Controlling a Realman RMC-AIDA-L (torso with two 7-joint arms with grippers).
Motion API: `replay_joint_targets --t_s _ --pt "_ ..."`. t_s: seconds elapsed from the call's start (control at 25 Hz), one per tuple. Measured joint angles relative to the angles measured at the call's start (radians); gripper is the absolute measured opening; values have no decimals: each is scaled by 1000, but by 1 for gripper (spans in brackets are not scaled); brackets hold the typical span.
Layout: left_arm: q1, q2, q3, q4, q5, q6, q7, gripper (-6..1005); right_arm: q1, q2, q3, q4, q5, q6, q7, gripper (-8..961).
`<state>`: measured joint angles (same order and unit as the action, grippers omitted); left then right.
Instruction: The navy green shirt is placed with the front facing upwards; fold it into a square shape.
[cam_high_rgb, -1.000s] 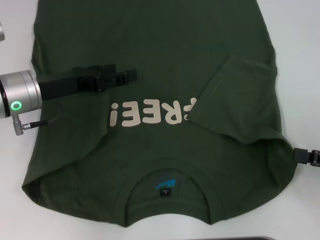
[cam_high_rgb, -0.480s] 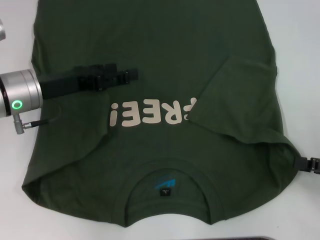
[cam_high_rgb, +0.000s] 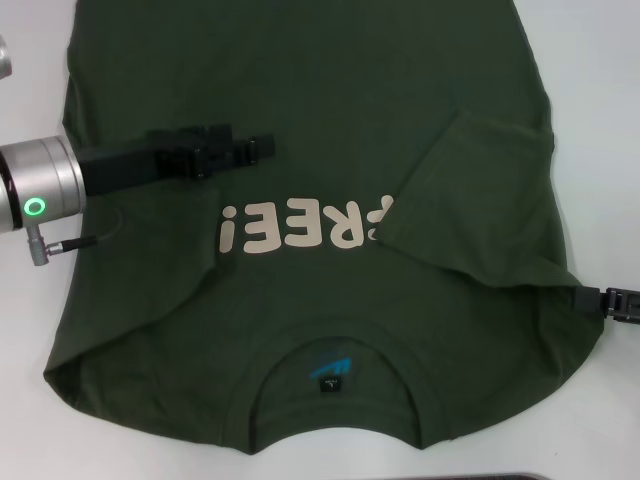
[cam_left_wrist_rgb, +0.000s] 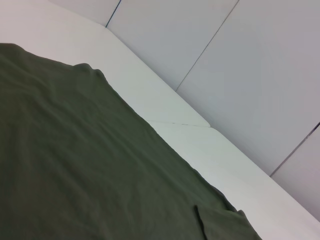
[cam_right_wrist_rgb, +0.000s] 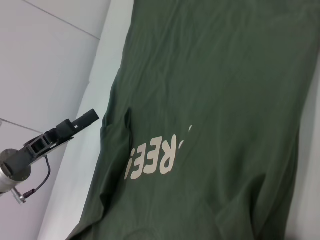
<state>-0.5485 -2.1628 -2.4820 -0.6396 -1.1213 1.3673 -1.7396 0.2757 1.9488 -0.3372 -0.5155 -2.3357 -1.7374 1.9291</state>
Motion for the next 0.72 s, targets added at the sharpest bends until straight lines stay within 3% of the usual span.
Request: replay_joint_targets --t_s 0.2,0.32,0.52,0.72 --pt "-1 3 7 0 6 0 -2 888 2 0 0 0 3 1 2 816" --pt "5 17 48 -2 12 6 -28 887 4 -4 8 0 6 -2 2 816" --pt "20 60 115 -6 13 42 -117 884 17 -7 20 0 7 -7 2 816" --pt "34 107 121 -9 26 102 -186 883 24 -7 21 -2 4 -1 0 815"
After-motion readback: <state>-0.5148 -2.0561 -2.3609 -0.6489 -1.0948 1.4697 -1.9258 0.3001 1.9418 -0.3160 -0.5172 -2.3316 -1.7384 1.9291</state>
